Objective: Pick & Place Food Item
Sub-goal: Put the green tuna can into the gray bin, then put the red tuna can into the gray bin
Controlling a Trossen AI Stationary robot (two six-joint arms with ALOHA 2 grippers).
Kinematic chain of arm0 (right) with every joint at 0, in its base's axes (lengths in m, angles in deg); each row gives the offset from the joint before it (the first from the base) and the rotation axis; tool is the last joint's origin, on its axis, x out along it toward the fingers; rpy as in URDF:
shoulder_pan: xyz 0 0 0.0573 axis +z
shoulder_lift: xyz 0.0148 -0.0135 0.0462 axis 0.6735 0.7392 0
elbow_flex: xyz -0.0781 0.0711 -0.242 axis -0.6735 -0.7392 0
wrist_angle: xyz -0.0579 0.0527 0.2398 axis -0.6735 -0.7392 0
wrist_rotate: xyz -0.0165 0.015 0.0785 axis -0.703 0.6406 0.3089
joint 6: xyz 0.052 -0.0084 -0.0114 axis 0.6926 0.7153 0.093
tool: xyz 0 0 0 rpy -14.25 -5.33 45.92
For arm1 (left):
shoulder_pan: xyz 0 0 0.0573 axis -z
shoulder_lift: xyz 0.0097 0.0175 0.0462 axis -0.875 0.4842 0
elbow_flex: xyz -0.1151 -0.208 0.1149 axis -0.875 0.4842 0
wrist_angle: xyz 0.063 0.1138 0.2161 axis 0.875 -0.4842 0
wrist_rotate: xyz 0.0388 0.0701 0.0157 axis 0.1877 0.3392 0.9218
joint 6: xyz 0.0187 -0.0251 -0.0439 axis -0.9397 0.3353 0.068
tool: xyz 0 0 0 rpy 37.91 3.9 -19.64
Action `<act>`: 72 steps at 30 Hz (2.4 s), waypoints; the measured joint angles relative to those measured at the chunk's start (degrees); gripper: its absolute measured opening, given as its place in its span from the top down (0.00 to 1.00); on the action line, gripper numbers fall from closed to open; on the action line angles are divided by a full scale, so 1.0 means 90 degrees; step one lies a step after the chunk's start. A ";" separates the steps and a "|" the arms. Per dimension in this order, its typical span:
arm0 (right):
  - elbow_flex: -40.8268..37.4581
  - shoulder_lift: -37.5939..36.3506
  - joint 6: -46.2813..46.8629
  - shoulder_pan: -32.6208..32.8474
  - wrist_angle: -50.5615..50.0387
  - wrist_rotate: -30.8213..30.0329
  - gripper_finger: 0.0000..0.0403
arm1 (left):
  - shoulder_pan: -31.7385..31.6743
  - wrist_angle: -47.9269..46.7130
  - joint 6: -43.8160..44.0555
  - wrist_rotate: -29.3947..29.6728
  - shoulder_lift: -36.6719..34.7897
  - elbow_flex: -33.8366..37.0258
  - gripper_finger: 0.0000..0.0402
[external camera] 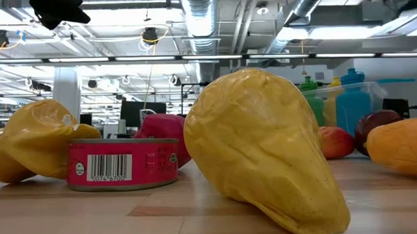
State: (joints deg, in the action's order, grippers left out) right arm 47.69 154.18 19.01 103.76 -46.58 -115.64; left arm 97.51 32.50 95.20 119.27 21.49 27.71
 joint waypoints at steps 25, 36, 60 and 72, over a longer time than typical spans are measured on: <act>0.0000 0.1695 0.1323 0.0698 0.1004 0.0482 1.00 | -0.0002 0.0005 0.0010 0.0156 0.0001 0.0000 0.56; 0.0000 0.1846 0.1316 0.0661 0.1050 0.0529 1.00 | -0.0002 0.0005 0.0007 0.0178 0.0002 0.0000 0.56; 0.0034 0.1081 0.0903 0.0291 0.0773 0.0736 0.52 | -0.0002 0.0002 0.0010 0.0171 0.0001 0.0000 0.56; 0.0197 0.0398 -0.4670 -0.1499 0.3144 -0.1042 0.46 | -0.0001 0.0002 0.0010 0.0149 0.0002 0.0000 0.56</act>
State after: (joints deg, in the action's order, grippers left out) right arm 49.46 157.76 -23.01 90.28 -18.28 -125.01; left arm 97.50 32.52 95.29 120.61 21.51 27.71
